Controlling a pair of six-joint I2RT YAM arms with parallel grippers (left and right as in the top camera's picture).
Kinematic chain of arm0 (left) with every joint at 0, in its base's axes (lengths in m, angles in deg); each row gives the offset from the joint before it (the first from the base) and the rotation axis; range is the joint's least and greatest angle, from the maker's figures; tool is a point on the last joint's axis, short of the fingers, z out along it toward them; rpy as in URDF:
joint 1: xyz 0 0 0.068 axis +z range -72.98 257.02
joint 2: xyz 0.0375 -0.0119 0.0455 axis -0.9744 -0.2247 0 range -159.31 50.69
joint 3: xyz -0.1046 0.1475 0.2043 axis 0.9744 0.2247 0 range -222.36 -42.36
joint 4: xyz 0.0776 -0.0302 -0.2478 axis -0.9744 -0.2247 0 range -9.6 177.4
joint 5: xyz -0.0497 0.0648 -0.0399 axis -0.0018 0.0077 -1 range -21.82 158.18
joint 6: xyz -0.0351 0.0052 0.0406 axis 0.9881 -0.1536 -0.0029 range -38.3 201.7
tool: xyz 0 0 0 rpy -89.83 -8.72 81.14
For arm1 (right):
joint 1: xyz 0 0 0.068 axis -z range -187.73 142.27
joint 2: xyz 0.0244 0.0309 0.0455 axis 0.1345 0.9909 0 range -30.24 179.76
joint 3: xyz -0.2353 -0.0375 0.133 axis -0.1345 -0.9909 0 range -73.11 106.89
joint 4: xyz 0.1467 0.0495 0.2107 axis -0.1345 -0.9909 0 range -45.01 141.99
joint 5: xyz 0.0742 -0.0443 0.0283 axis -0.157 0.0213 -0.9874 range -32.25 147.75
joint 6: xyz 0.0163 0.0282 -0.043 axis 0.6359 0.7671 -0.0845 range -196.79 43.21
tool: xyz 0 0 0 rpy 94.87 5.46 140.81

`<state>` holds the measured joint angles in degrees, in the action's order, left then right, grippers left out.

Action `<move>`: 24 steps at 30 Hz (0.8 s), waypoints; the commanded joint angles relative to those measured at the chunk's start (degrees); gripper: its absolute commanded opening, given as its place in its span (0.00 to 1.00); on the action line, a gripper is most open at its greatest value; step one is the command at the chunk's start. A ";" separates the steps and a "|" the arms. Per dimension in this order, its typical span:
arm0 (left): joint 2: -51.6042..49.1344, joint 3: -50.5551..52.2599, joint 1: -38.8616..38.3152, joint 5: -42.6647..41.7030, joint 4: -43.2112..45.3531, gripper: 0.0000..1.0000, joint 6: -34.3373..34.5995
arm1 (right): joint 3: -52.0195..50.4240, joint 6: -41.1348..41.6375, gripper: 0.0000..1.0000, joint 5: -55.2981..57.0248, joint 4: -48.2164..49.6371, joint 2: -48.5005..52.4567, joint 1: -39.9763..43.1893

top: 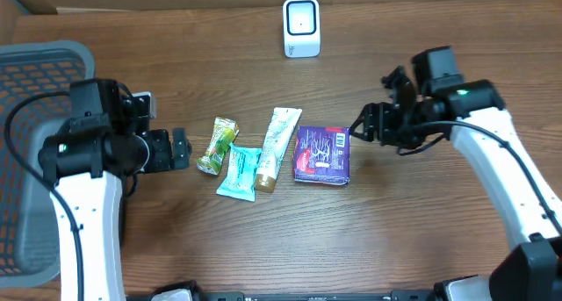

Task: Scan the item barcode
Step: 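Move the right gripper to the purple pack and grasp it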

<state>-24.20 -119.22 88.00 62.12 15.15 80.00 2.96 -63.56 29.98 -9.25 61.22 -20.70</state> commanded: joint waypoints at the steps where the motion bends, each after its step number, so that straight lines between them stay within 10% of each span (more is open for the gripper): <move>1: -2.93 -0.37 0.24 -0.98 0.20 1.00 -0.92 | 1.14 8.94 0.72 6.10 0.28 0.50 -4.33; 16: -12.48 -0.37 0.24 -1.01 3.63 1.00 -0.92 | 1.14 19.30 0.78 12.22 1.73 2.01 -8.35; 24: -13.99 -0.37 0.24 -1.01 3.78 1.00 -0.92 | 0.22 23.74 0.62 12.37 0.96 2.01 -8.46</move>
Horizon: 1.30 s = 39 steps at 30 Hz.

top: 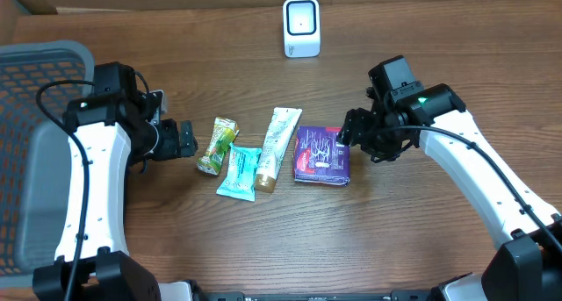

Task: Scan the item barcode
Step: 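Move the right gripper to the purple pack and grasp it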

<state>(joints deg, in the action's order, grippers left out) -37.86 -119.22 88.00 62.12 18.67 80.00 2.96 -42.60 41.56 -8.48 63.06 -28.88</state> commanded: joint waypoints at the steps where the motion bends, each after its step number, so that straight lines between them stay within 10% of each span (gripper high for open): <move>1: -0.33 -0.37 0.24 -0.98 0.24 1.00 -0.92 | -0.15 2.75 0.60 0.76 0.26 0.17 -0.28; 17: -0.33 -0.37 0.24 -0.98 0.24 0.99 -0.92 | -3.32 5.27 0.16 -1.22 3.72 0.17 -3.23; 39: -0.33 -0.37 0.24 -0.98 0.24 1.00 -0.92 | -3.26 6.05 0.41 -0.98 24.83 12.39 -20.68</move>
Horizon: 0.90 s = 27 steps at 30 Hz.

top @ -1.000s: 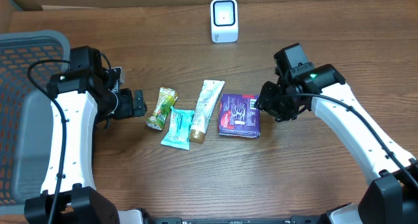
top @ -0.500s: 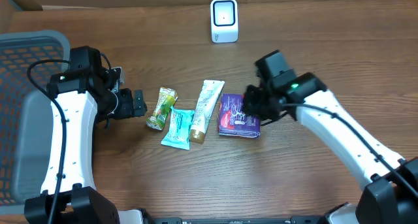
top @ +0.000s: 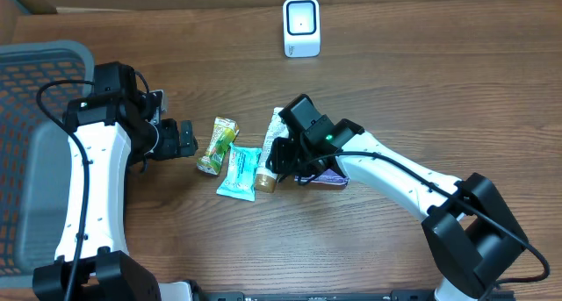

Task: Scan the item barcode
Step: 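Move the right gripper to the purple pack and grasp it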

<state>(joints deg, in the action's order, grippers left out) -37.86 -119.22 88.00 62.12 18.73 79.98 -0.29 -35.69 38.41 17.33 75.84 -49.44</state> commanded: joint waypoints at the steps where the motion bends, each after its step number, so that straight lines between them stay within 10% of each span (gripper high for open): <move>1: -0.33 -0.37 0.24 -1.01 0.15 1.00 -0.90 | 0.00 -0.85 0.41 3.39 -2.14 -0.39 -0.09; 27: -0.33 -0.37 0.24 -0.98 0.17 1.00 -0.90 | 2.93 -10.62 0.51 11.52 -18.84 -0.42 24.41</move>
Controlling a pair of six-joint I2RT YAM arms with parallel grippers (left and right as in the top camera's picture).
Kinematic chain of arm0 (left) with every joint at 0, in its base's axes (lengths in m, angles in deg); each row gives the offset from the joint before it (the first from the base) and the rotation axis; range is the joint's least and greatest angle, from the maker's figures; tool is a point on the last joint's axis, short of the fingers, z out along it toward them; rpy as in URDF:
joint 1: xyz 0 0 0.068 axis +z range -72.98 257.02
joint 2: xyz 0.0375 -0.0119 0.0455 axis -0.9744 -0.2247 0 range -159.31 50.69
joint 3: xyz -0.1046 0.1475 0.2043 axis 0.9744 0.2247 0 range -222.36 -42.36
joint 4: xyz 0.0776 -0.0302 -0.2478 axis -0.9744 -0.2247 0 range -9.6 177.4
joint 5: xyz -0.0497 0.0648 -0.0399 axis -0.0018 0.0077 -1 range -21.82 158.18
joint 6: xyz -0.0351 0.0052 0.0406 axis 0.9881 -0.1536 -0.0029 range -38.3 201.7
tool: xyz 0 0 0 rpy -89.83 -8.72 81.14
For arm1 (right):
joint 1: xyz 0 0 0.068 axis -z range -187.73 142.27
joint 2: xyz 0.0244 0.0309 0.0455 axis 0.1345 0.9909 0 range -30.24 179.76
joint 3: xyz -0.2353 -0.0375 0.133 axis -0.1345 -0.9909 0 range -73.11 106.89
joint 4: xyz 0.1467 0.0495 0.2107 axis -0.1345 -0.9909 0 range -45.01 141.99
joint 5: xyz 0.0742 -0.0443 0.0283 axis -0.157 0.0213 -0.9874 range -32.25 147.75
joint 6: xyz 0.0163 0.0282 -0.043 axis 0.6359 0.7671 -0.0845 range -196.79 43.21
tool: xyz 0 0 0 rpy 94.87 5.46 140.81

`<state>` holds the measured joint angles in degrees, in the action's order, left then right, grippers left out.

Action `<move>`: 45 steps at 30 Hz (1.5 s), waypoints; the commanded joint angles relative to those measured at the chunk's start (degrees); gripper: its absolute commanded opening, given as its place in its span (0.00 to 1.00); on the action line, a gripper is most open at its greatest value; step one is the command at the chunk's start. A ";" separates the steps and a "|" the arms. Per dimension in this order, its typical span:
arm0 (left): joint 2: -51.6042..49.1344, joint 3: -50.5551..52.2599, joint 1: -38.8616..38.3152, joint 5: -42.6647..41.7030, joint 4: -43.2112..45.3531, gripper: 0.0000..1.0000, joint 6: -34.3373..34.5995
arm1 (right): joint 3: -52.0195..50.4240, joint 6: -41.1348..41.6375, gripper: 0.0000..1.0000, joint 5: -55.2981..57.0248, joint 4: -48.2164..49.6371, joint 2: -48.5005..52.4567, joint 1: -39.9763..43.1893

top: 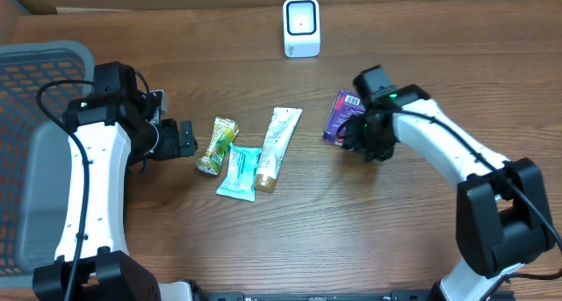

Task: Scan the item barcode
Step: 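Move the right gripper to the purple pack and grasp it, then lift the purple pack with the right gripper toward the scanner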

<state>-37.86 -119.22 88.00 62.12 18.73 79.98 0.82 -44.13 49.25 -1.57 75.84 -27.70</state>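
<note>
The purple packet is off the table, tilted on edge, with a white barcode label showing at its top. My right gripper is shut on its right side. The white scanner stands at the back middle of the table, well behind the packet and to its left. At the left, my left gripper is open, just left of a green snack packet, with nothing between its fingers.
A teal packet and a white-green tube lie beside the green packet in the middle of the table. A grey mesh basket fills the far left edge. Cardboard lines the back.
The purple packet lay flat next to the tube with my right gripper over its left side. Now it is lifted, tilted and further right in that gripper. The left arm is unchanged.
My right gripper first hung to the right of the flat purple packet, then stood at its right edge while the left arm shifted toward the green packet. Later the right gripper was over the packet's left side. Now it holds the packet up, clear of the other items.
</note>
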 commanded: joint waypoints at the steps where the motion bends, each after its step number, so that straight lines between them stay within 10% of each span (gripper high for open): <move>1: -0.33 -0.37 0.24 -0.98 0.15 0.99 -0.90 | 1.92 -2.97 0.51 -0.46 0.07 -0.50 3.65; 9: -0.33 -0.37 0.24 -0.98 0.15 1.00 -0.90 | 8.41 -13.90 0.56 -11.37 -5.75 -2.75 10.14; 15: -0.33 -0.37 0.24 -0.98 0.15 1.00 -0.90 | 11.30 -25.20 0.86 -10.78 -5.29 -3.04 14.58; 45: -0.33 -0.37 0.24 -0.98 0.15 1.00 -0.90 | 7.06 -41.05 0.83 -39.71 4.04 16.35 24.17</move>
<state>-37.86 -119.22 88.00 62.09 18.73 79.98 8.58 -83.21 13.91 1.81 91.27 -3.26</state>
